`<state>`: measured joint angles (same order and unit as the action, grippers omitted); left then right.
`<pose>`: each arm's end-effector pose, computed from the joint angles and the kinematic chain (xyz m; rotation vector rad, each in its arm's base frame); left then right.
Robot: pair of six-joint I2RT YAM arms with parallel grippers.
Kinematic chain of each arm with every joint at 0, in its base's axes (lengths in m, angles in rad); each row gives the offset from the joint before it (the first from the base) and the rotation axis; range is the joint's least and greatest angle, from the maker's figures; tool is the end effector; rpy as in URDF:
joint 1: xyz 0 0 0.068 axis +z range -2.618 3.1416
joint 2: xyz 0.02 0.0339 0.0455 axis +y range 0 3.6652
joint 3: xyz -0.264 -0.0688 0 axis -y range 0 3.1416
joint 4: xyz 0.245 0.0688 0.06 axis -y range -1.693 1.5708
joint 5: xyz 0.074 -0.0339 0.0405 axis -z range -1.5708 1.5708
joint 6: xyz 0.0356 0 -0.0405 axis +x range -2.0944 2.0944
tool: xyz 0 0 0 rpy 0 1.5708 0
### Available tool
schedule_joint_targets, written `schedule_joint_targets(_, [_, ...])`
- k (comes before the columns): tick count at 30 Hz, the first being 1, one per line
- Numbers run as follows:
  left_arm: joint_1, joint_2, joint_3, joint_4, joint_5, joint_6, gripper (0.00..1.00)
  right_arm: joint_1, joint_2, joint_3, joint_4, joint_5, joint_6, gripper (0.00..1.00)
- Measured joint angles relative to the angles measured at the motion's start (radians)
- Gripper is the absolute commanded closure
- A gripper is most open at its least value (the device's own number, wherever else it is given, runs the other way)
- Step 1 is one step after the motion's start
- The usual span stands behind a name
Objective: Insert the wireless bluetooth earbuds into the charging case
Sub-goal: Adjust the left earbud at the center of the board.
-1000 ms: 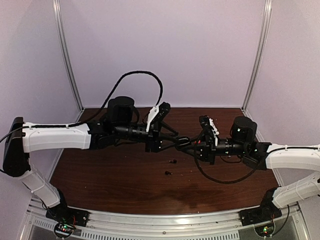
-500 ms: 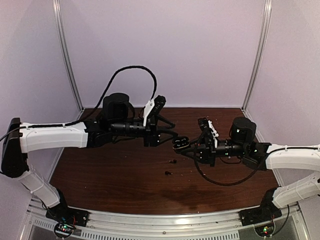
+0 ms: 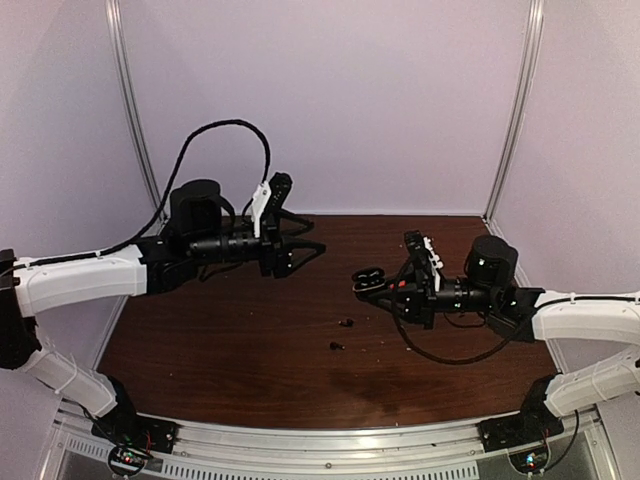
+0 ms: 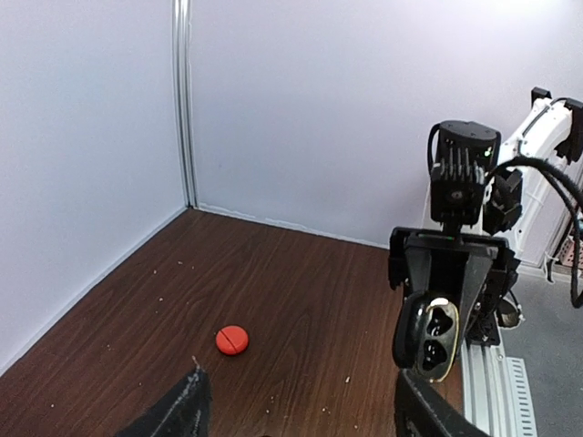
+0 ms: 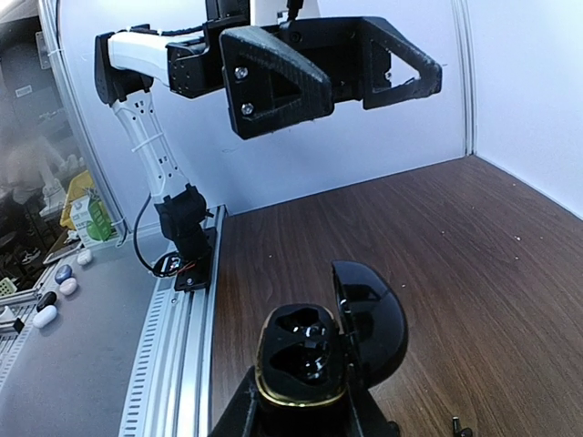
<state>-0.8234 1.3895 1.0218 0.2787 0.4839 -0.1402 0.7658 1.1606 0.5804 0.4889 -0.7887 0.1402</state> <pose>0.2106 -0.2516 0.3317 0.9494 1.5022 -1.1138 0.1636 0.1923 0.2624 -1.1357 1.4166 1.3131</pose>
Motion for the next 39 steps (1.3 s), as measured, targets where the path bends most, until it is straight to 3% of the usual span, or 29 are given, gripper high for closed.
schedule_joint_targets(9, [-0.001, 0.090, -0.077, -0.123, -0.063, 0.042, 0.45, -0.085, -0.086, -0.046, 0.011, 0.000, 0.053, 1.00])
schedule_joint_targets(16, [-0.033, 0.225, -0.137, -0.122, -0.107, -0.100, 0.50, -0.126, -0.135, -0.106, 0.032, 0.008, 0.098, 1.00])
schedule_joint_targets(25, [-0.127, 0.419, -0.111, -0.118, -0.121, -0.264, 0.69, -0.148, -0.157, -0.140, 0.040, 0.004, 0.109, 1.00])
schedule_joint_targets(39, [-0.134, 0.544, -0.020, -0.142, -0.133, -0.329, 0.72, -0.114, -0.277, -0.201, 0.089, -0.041, 0.007, 1.00])
